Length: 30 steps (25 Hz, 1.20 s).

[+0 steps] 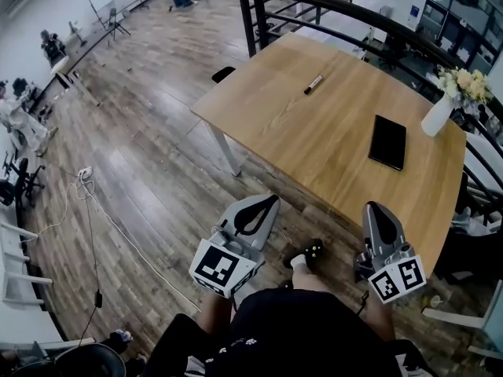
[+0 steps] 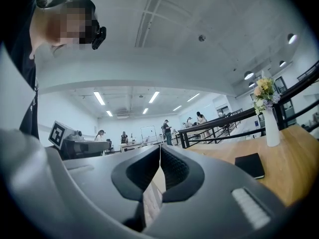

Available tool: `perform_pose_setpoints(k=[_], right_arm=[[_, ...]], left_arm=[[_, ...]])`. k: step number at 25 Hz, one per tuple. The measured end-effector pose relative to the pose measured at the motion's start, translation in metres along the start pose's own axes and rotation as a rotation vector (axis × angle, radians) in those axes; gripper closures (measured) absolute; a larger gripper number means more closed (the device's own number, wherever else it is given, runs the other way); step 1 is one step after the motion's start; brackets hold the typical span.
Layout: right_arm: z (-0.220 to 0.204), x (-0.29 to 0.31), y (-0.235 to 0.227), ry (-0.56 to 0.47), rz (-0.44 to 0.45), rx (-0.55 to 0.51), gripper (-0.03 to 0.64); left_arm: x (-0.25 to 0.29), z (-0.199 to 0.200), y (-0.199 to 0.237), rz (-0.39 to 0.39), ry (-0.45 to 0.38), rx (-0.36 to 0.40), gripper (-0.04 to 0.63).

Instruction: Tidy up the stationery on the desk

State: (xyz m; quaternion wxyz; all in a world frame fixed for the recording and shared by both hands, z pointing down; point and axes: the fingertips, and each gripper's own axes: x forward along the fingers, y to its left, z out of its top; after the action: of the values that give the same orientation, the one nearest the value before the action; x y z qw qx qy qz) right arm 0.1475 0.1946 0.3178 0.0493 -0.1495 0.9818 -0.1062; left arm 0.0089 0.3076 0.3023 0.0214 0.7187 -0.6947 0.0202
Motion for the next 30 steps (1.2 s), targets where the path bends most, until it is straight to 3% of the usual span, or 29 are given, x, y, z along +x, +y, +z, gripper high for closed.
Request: perform_pose_setpoints(k=[8,17,30], right_arm=[[-0.001,0.024,-0.06,0.001,-0.097,0.025,0.623],[0.015,0.073,-0.113,0.01,-0.12,-0.007,0.623],[0.018,0.103,-0.194,0.008,-0.19,0.017,0.621]], left_arm=[[0.069,-0.002,0.018,-0.072,0.016,-0.013,0.603],[0.142,-0.001,0.049,-0.102,0.024,-0.049,0.603],[0.235,-0.001,0.06,-0.176,0.07,-0.026,0.603]])
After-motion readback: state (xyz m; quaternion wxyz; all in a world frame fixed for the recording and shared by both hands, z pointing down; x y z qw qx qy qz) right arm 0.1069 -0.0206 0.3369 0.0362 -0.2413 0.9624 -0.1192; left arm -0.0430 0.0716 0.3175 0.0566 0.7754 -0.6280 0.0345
